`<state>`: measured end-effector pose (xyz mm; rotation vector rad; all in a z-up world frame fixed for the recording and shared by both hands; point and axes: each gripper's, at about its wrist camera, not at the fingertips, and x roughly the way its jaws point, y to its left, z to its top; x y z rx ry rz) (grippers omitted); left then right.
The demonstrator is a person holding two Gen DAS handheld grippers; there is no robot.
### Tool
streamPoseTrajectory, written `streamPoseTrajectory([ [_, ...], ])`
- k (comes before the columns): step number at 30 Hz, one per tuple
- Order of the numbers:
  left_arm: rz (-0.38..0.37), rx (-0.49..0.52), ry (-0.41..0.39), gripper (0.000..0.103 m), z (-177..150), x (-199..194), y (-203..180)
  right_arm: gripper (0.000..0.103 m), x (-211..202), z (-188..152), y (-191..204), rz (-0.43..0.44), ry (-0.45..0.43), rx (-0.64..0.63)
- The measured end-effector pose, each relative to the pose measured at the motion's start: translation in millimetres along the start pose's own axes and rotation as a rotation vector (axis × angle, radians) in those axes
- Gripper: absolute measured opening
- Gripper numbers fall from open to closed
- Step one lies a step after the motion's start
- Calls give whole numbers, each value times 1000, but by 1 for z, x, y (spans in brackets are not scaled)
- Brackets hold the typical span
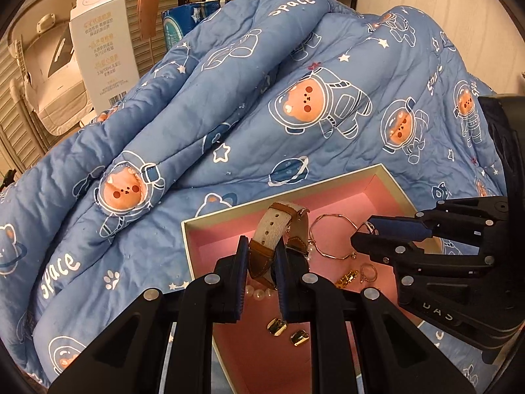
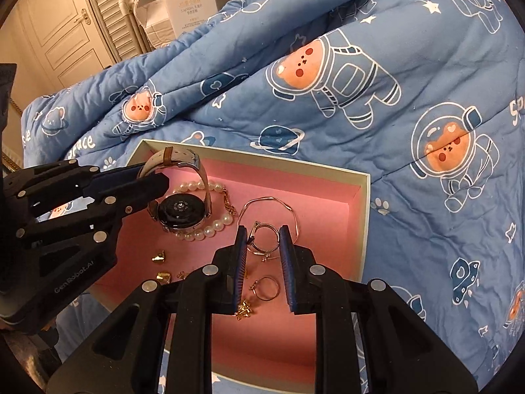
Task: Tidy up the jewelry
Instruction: 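Lower the watch and ring into the box and open both tools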
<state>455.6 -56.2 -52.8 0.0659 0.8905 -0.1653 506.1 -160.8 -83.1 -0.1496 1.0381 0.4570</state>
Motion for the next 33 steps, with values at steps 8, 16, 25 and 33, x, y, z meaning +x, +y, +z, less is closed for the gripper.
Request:
streamPoseTrajectory([
  [8,10,-1,3,15,-2,9,-1,21,18,0,2,-41,42,-47],
  [16,4,-8,6,17,-3,7,0,21,24,2,7,-80,44,-102],
  [25,13,37,-47,46,-5,-9,-6,22,25,-3,15,-113,42,-142],
  [33,41,38,-105,62,-1,-27,1,49,11,-7,23,-121,-13,-170],
])
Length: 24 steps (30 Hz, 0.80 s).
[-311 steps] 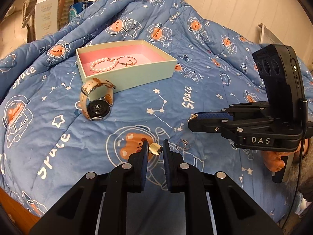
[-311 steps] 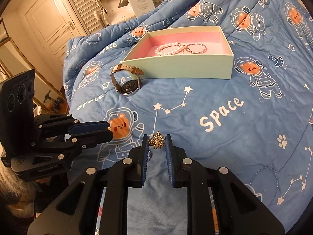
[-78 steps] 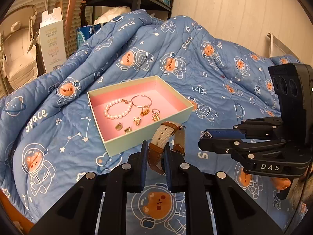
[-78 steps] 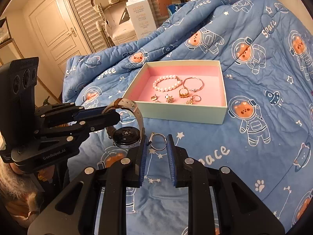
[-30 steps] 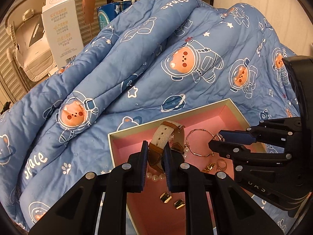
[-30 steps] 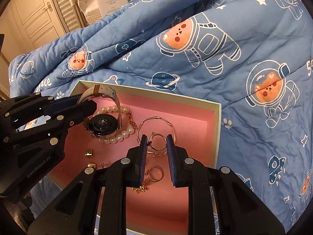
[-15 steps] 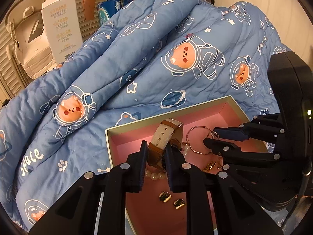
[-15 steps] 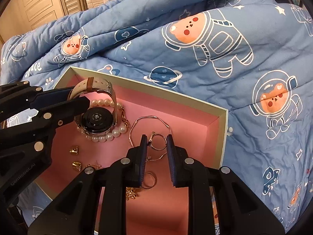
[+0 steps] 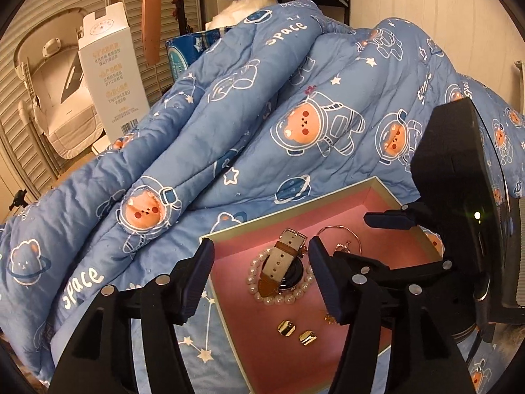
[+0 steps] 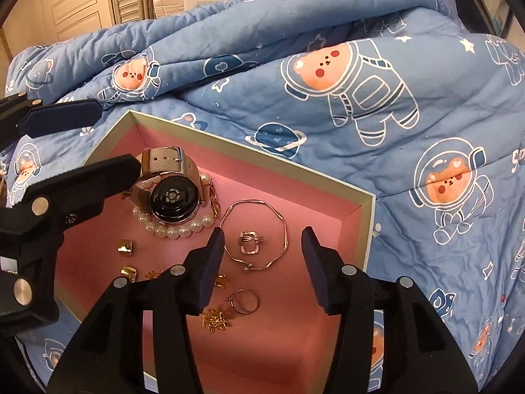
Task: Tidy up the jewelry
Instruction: 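Lower the watch and ring into the box and open both tools, then withdraw both tools up and away from the box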
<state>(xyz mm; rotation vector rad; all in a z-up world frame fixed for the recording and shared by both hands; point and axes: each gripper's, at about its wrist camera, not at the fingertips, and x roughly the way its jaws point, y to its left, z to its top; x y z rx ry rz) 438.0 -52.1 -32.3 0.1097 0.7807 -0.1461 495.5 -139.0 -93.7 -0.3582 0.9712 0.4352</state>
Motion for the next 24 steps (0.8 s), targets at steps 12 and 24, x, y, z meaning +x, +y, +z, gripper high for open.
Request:
streamPoseTrajectory([
  [12,62,-114,-161,94,-7,-58,43,70,-49,-31,-11,-30,-185,108],
  [24,25,-159,-159,96,-58,-96,45,84,-110,-74,2,-43,-367,199],
])
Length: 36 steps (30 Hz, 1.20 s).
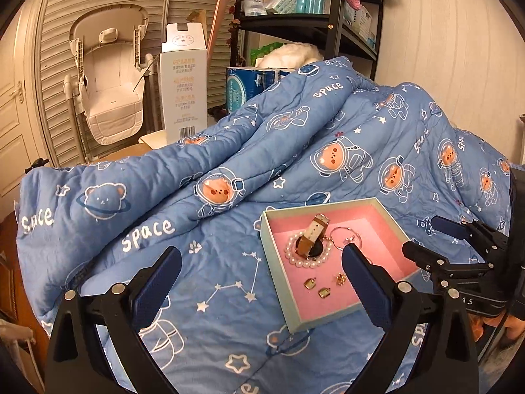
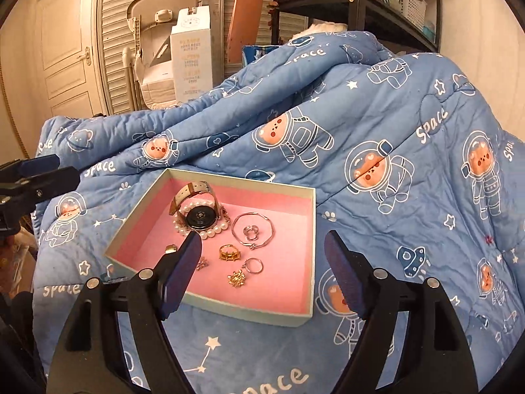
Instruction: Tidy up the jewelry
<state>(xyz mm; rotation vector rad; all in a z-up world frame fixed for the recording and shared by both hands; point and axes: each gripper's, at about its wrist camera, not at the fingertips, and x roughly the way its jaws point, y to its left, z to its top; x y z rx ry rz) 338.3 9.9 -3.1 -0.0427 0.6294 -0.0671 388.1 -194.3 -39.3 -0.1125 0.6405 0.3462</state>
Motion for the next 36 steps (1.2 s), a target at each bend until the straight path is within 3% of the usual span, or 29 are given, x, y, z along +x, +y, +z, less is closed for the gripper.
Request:
streamPoseTrajectory([
  [7,26,93,-26,96,-35,-34,-15,87,-49,-31,18,24,-71,60],
  [12,25,116,-51,96,-59,-70,-20,87,-84,-56,32,-18,-85,105],
  [20,-28,64,-55,96,-104,-137,-29,87,-148,-104,57,-125,-90,168],
  [27,3,34,-66,96,-137,-183,-33,87,-203,-133,75,-230,-89,153],
  [31,-3,-16,-82,96,-154,-204,-30,95,-233,-147,82,-234,-116,190],
  [36,3,-23,-107,96,-168,-220,-31,95,-255,-159,94,-242,-153,179],
])
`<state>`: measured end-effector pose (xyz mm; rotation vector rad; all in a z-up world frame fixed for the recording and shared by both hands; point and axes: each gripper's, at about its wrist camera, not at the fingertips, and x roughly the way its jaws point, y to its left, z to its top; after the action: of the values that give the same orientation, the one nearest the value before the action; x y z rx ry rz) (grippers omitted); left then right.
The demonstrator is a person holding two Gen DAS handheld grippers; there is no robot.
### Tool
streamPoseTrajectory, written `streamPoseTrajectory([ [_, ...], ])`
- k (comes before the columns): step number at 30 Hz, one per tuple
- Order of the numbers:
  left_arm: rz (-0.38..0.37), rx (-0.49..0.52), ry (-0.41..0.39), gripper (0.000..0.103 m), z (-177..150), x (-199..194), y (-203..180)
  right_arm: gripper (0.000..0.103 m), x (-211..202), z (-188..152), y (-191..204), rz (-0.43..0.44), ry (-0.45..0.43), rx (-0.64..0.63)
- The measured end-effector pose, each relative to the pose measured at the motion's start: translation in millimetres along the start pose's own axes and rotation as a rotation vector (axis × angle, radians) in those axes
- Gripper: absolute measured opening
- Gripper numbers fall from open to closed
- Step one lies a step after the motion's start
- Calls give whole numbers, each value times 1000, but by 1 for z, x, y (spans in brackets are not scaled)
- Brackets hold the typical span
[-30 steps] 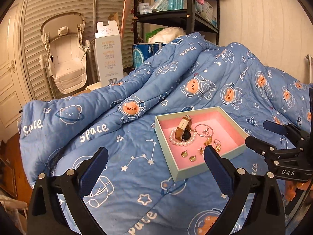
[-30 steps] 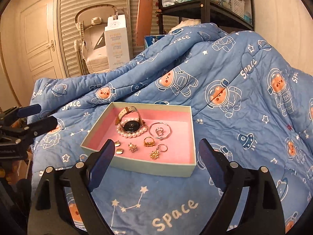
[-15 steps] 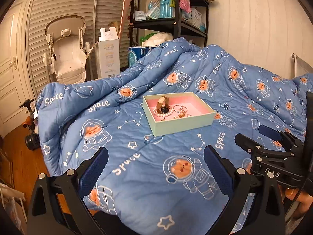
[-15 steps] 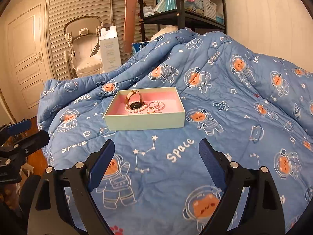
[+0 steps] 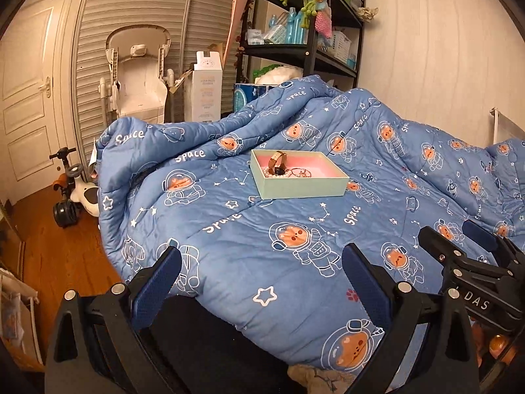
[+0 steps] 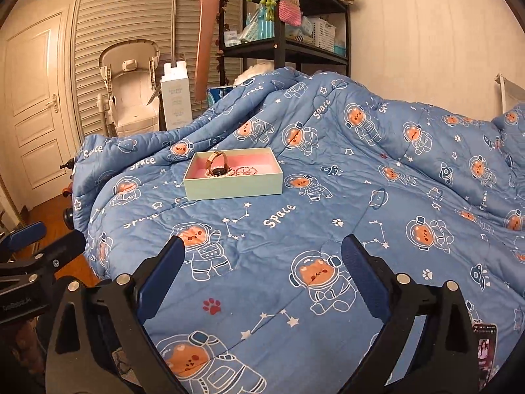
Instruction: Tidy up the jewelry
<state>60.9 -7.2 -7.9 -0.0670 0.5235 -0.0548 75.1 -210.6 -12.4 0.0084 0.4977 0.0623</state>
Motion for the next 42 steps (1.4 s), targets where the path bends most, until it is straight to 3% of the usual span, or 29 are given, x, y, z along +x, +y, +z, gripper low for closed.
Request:
streamPoseTrajectory([
  [12,-2,38,-69,96,-7,-20,-7,95,-22,-12,4,-13,-47,-8],
  [42,-21,44,-83,96,-5,-23,-7,95,-28,-13,9,-15,-74,-31],
])
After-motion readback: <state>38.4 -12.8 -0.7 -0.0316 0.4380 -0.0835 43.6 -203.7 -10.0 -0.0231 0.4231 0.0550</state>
